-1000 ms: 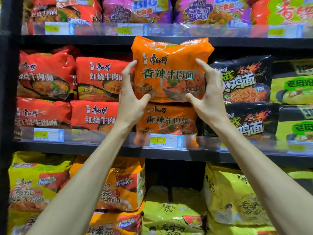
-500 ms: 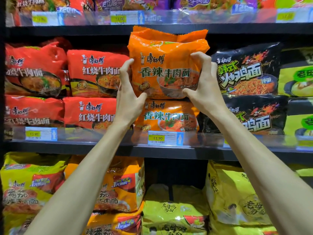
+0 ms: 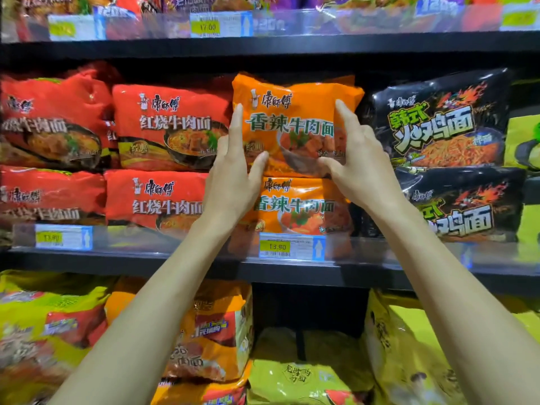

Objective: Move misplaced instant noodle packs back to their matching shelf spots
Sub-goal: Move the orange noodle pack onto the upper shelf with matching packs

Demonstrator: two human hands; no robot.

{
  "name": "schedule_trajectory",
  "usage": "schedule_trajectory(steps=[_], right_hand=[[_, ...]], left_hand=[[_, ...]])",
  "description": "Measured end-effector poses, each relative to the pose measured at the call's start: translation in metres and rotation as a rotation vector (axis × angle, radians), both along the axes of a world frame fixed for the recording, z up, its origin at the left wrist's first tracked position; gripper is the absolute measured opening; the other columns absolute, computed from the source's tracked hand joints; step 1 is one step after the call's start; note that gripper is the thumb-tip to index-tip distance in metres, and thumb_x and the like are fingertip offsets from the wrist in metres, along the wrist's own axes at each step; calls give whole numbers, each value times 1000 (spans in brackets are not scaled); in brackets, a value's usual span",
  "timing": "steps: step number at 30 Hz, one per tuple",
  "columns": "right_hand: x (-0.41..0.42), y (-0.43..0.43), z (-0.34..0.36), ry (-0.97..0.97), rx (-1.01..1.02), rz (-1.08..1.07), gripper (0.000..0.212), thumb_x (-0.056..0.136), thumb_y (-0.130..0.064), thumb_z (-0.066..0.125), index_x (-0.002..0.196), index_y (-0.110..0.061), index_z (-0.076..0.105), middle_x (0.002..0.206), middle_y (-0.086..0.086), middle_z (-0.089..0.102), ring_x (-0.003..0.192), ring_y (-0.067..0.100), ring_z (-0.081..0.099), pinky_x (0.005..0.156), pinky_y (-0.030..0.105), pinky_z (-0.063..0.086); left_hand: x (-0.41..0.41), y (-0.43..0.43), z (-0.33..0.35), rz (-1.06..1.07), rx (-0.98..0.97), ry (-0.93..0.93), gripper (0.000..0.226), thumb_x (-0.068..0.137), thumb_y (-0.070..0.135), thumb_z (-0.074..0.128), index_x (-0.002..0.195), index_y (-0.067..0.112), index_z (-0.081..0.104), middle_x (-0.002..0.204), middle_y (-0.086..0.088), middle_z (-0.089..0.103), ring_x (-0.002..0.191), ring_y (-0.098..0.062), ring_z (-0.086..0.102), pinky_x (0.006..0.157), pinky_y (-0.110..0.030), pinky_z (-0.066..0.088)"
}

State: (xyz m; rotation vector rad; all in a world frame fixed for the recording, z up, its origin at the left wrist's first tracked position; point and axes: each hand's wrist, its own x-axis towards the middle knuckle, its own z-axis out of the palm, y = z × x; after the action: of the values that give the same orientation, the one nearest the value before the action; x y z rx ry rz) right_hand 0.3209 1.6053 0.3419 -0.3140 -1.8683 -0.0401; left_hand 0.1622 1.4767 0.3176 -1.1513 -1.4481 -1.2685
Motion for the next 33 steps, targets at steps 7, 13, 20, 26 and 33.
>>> schedule_trajectory(steps=[7, 13, 20, 26, 33], right_hand=[[7, -6, -13, 14, 43, -38, 78, 94, -23, 68, 157, -22, 22, 136, 16, 51, 120, 35, 57, 97, 44, 47], [23, -15, -12, -22, 20, -39, 70, 93, -23, 68, 152, -20, 31, 135, 14, 52, 124, 27, 53, 105, 38, 43], [32, -22, -19, -19, 21, -25, 69, 94, -21, 67, 153, -23, 31, 141, 11, 49, 128, 24, 49, 105, 32, 40], [37, -31, -18, -32, -17, -23, 70, 95, -26, 67, 154, -23, 29, 145, 12, 45, 132, 26, 48, 108, 38, 41], [41, -39, -20, -48, -38, -32, 71, 95, -27, 67, 154, -24, 29, 149, 11, 41, 131, 24, 48, 107, 34, 39]], left_hand=[[4, -5, -8, 28, 21, -39, 81, 100, 29, 60, 164, 26, 9, 136, -9, 43, 118, -20, 53, 92, -24, 40], [10, -20, -10, 23, 10, -61, 75, 99, 24, 59, 162, 27, 18, 137, -6, 47, 124, -15, 51, 92, -15, 33], [9, -32, -16, 19, 21, -46, 66, 100, 25, 57, 159, 27, 28, 144, -3, 44, 127, -9, 48, 80, 1, 28], [17, -42, -19, 10, -6, -49, 66, 100, 23, 58, 159, 26, 28, 146, -3, 46, 104, 9, 36, 69, 11, 28], [18, -47, -24, 13, -50, -60, 66, 101, 27, 57, 159, 29, 26, 147, -2, 45, 108, 3, 42, 70, -4, 33]])
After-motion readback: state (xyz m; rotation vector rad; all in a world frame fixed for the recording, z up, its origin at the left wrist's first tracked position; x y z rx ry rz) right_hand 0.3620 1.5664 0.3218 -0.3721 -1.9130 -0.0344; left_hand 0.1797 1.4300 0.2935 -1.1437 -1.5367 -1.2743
